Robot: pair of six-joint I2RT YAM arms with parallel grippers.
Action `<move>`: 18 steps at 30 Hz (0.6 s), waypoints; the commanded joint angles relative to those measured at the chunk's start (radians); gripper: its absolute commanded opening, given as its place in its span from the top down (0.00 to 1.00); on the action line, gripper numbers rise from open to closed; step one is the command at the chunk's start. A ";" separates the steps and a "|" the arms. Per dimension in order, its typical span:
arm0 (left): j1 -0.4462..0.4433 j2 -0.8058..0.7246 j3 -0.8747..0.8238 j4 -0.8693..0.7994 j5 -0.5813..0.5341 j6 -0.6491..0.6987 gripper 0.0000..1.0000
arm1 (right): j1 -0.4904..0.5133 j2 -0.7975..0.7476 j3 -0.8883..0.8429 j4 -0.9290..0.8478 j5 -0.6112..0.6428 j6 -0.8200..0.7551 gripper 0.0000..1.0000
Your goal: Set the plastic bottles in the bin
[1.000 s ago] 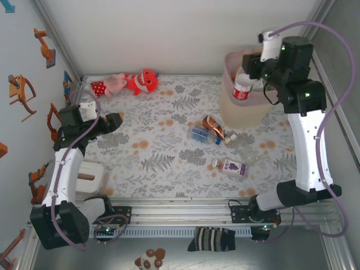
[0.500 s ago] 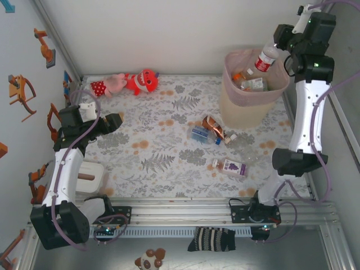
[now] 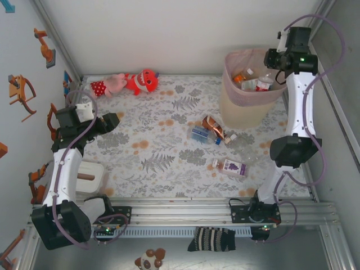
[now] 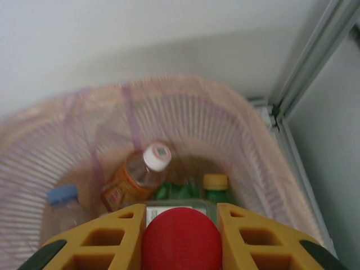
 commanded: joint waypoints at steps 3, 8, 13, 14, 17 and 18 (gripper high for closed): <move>0.011 0.007 -0.002 0.025 0.036 0.005 0.32 | 0.000 0.040 -0.065 -0.055 -0.005 -0.047 1.00; 0.016 0.009 -0.003 0.027 0.034 0.002 0.32 | 0.003 0.099 -0.088 -0.054 -0.046 -0.056 1.00; 0.021 0.008 -0.004 0.026 0.034 0.003 0.32 | 0.008 0.166 -0.086 -0.047 -0.055 -0.062 1.00; 0.021 0.008 -0.004 0.026 0.034 0.002 0.33 | 0.009 0.178 -0.084 -0.044 -0.057 -0.062 0.96; 0.024 0.007 -0.006 0.026 0.034 0.003 0.33 | 0.010 0.204 -0.062 -0.031 -0.057 -0.060 0.84; 0.024 0.006 -0.006 0.027 0.034 0.003 0.33 | 0.011 0.211 -0.053 -0.027 -0.060 -0.060 0.78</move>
